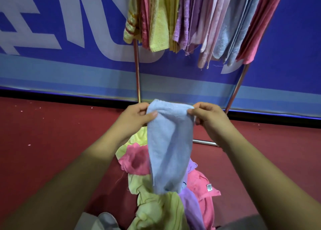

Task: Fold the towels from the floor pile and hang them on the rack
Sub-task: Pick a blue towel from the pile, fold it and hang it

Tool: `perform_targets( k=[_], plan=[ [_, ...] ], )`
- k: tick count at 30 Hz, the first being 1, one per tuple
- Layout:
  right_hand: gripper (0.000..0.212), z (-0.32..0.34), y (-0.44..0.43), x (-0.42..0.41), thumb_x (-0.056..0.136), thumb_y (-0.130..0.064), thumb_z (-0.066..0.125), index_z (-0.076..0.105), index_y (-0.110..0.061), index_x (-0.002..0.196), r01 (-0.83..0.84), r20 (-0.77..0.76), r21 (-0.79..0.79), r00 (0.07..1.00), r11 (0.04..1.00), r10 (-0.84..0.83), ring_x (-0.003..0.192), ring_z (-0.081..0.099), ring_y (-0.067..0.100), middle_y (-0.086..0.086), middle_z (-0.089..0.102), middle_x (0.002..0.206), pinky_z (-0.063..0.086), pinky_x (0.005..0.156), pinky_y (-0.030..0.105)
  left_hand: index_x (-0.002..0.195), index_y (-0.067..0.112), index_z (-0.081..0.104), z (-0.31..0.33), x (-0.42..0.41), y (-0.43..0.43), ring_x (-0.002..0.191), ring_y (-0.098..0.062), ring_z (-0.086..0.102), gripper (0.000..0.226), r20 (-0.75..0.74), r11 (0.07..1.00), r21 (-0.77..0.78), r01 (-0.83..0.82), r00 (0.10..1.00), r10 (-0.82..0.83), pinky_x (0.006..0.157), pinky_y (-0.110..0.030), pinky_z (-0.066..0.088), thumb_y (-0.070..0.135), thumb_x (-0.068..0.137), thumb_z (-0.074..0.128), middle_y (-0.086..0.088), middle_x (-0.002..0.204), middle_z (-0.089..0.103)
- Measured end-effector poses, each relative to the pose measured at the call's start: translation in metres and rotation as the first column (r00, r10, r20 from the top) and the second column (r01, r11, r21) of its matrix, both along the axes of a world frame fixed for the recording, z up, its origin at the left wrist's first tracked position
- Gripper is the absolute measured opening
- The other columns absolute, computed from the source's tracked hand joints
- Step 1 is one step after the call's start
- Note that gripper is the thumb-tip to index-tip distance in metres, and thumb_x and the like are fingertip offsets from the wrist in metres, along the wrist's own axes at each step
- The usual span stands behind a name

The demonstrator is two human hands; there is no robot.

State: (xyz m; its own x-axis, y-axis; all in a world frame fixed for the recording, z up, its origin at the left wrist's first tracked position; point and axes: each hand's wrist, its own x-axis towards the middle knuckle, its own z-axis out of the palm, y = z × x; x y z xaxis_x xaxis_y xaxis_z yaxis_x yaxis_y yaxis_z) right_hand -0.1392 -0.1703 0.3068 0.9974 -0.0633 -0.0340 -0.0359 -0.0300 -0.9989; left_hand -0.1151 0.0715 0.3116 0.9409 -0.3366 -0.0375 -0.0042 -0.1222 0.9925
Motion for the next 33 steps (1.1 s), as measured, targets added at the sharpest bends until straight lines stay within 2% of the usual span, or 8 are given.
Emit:
perform_targets(
  k=[11, 15, 19, 24, 26, 28, 31, 33],
  plan=[
    [0.007, -0.002, 0.029, -0.011, 0.091, -0.012, 0.072, 0.075, -0.005, 0.092, -0.202, -0.022, 0.058, 0.979, 0.978, 0.204, 0.076, 0.062, 0.015, 0.007, 0.071, 0.083, 0.050, 0.068, 0.027, 0.089, 0.019, 0.065, -0.006, 0.000, -0.015, 0.072, -0.014, 0.051, 0.016, 0.175, 0.957, 0.256, 0.134, 0.967, -0.182, 0.070, -0.034, 0.039, 0.034, 0.085, 0.068, -0.031, 0.081, 0.063],
    [0.010, 0.002, 0.024, -0.006, 0.090, -0.008, 0.072, 0.074, -0.012, 0.081, -0.008, 0.068, -0.110, 0.998, 0.994, 0.015, 0.052, 0.048, 0.001, -0.012, 0.063, 0.061, 0.040, 0.055, 0.017, 0.082, 0.019, 0.065, -0.009, 0.006, -0.009, 0.062, -0.007, 0.043, 0.024, 0.224, 0.891, 0.438, 0.118, 0.946, -0.235, 0.060, -0.029, 0.034, 0.040, 0.079, 0.073, -0.001, 0.063, 0.052],
    [0.015, -0.002, 0.010, 0.003, 0.091, -0.011, 0.070, 0.071, -0.015, 0.077, 0.244, 0.079, -0.124, 0.969, 0.962, -0.236, 0.047, 0.048, -0.003, -0.017, 0.060, 0.053, 0.039, 0.053, 0.015, 0.084, 0.016, 0.065, -0.018, 0.014, 0.006, 0.072, -0.019, 0.057, 0.036, 0.035, 0.442, 0.875, 0.197, 0.885, -0.464, 0.065, -0.034, 0.044, 0.049, 0.070, 0.063, 0.003, 0.073, 0.062],
    [0.012, -0.014, -0.005, 0.007, 0.088, -0.017, 0.070, 0.073, -0.015, 0.077, 0.455, 0.066, -0.121, 0.891, 0.882, -0.450, 0.055, 0.048, 0.006, -0.012, 0.059, 0.059, 0.042, 0.063, 0.028, 0.104, 0.013, 0.066, -0.032, 0.018, 0.027, 0.085, -0.023, 0.057, 0.023, -0.310, -0.012, 0.945, 0.327, 0.884, -0.350, 0.073, -0.030, 0.045, 0.030, 0.090, 0.060, -0.008, 0.106, 0.069],
    [0.011, -0.014, -0.009, 0.007, 0.087, -0.018, 0.069, 0.074, -0.015, 0.078, 0.481, 0.066, -0.112, 0.877, 0.869, -0.477, 0.060, 0.053, 0.010, -0.007, 0.063, 0.063, 0.047, 0.065, 0.033, 0.107, 0.011, 0.064, -0.031, 0.018, 0.024, 0.097, -0.028, 0.060, 0.024, -0.197, 0.047, 0.972, 0.232, 0.904, -0.378, 0.078, -0.031, 0.044, 0.030, 0.099, 0.051, -0.011, 0.112, 0.068],
    [0.010, -0.014, -0.009, 0.007, 0.085, -0.019, 0.070, 0.074, -0.013, 0.078, 0.471, 0.075, -0.122, 0.882, 0.873, -0.465, 0.061, 0.060, 0.013, -0.002, 0.068, 0.065, 0.056, 0.069, 0.041, 0.096, 0.016, 0.061, -0.029, 0.018, 0.018, 0.098, -0.031, 0.061, 0.023, 0.054, 0.308, 0.950, 0.058, 0.937, -0.345, 0.076, -0.033, 0.044, 0.033, 0.102, 0.047, -0.010, 0.101, 0.068],
    [0.010, -0.015, -0.005, 0.007, 0.090, -0.010, 0.069, 0.074, -0.004, 0.084, 0.421, 0.060, -0.090, 0.907, 0.902, -0.417, 0.058, 0.067, 0.013, 0.003, 0.070, 0.064, 0.062, 0.077, 0.043, 0.095, 0.024, 0.053, -0.018, 0.014, 0.003, 0.070, -0.018, 0.058, 0.007, 0.302, 0.723, 0.681, -0.121, 0.945, -0.126, 0.061, -0.028, 0.042, 0.028, 0.098, 0.058, 0.001, 0.072, 0.059],
    [0.010, -0.015, -0.001, 0.006, 0.093, -0.001, 0.063, 0.073, 0.001, 0.093, 0.366, 0.051, -0.078, 0.930, 0.927, -0.363, 0.060, 0.070, 0.016, 0.009, 0.071, 0.069, 0.063, 0.075, 0.038, 0.115, 0.024, 0.048, -0.007, 0.006, -0.005, 0.055, -0.012, 0.050, 0.020, 0.215, 0.909, 0.399, -0.117, 0.976, 0.032, 0.052, -0.024, 0.043, 0.019, 0.098, 0.058, -0.006, 0.067, 0.055]
  ],
)
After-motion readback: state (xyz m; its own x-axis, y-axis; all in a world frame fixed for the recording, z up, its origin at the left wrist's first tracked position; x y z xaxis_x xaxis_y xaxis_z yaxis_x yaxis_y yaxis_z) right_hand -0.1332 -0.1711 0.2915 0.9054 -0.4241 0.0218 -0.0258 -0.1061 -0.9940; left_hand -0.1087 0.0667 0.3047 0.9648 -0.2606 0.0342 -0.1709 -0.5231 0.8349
